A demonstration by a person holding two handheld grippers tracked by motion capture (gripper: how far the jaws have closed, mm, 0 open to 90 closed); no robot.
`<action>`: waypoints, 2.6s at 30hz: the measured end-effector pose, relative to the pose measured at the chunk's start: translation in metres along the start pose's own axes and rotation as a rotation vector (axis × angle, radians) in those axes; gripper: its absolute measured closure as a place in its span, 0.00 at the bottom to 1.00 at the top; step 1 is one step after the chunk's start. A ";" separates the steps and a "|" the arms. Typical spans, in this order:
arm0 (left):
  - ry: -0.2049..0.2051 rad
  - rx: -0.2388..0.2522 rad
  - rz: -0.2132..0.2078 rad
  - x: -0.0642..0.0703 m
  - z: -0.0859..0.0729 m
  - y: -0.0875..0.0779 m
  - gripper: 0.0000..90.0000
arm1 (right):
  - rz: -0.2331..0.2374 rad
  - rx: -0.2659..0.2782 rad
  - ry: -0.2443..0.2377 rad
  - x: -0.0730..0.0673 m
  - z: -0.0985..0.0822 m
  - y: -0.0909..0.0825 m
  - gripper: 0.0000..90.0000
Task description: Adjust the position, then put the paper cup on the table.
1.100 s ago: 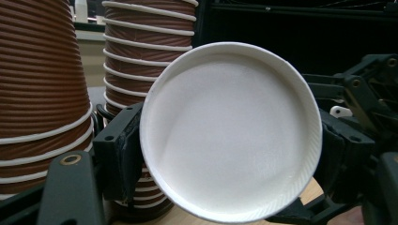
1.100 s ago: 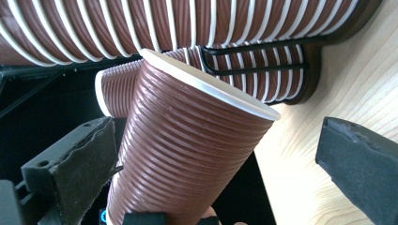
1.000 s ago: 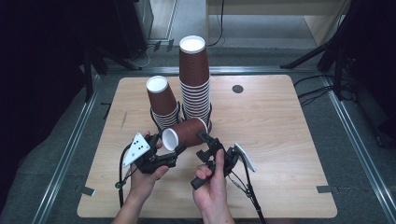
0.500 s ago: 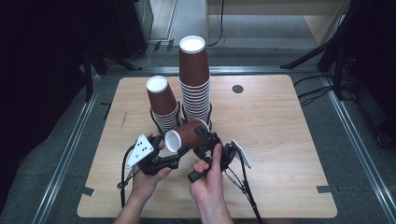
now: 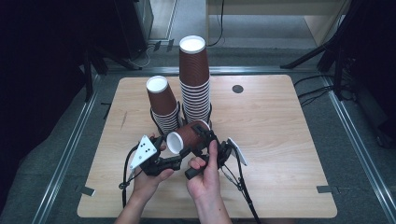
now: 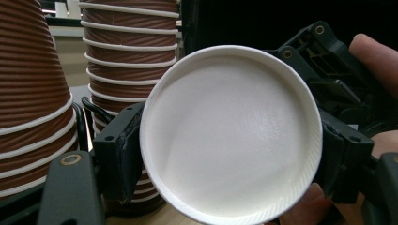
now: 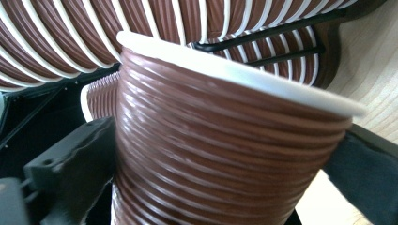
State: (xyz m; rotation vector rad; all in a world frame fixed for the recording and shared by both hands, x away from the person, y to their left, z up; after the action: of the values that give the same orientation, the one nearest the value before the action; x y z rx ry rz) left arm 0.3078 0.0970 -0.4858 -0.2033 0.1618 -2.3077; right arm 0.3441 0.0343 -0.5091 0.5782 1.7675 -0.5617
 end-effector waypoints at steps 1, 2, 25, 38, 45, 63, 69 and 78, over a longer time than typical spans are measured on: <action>0.001 -0.004 0.002 0.000 -0.001 0.000 0.25 | -0.001 0.002 -0.004 0.001 0.000 0.000 0.03; 0.003 -0.003 0.003 0.000 -0.001 0.000 0.25 | 0.000 0.004 -0.005 0.000 0.000 0.000 0.04; -0.024 -0.032 0.009 -0.004 -0.001 -0.003 0.21 | 0.055 0.012 -0.118 -0.013 -0.003 0.001 0.13; -0.078 -0.067 0.003 -0.008 -0.003 -0.007 0.03 | 0.058 0.076 -0.231 -0.025 0.012 -0.008 0.14; -0.086 -0.059 0.021 -0.012 -0.006 -0.010 0.03 | 0.023 0.167 -0.410 -0.037 0.030 -0.019 0.14; -0.075 -0.096 0.090 -0.029 -0.023 -0.031 0.02 | -0.075 0.248 -0.884 -0.053 0.054 -0.036 0.17; -0.072 -0.095 0.156 -0.046 -0.030 -0.046 0.02 | -0.071 0.261 -1.020 -0.056 0.058 -0.040 0.18; -0.092 -0.104 0.217 -0.066 -0.043 -0.065 0.02 | -0.106 0.317 -1.128 -0.060 0.072 -0.047 0.17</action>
State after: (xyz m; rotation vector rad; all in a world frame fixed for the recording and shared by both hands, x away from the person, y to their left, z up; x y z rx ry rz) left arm 0.2967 0.1914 -0.5221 -0.3286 0.2454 -2.0714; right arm 0.3810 -0.0532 -0.4657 0.2647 0.6420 -0.9999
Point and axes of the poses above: each handheld gripper's, and its own axes: y roughly forward along the jaws, z roughly out of its top, x roughly to its right, the point moved 10 cm from there along y, roughly forward along the jaws, and after that the axes turned 5 degrees about -x, right-handed, at the moved point
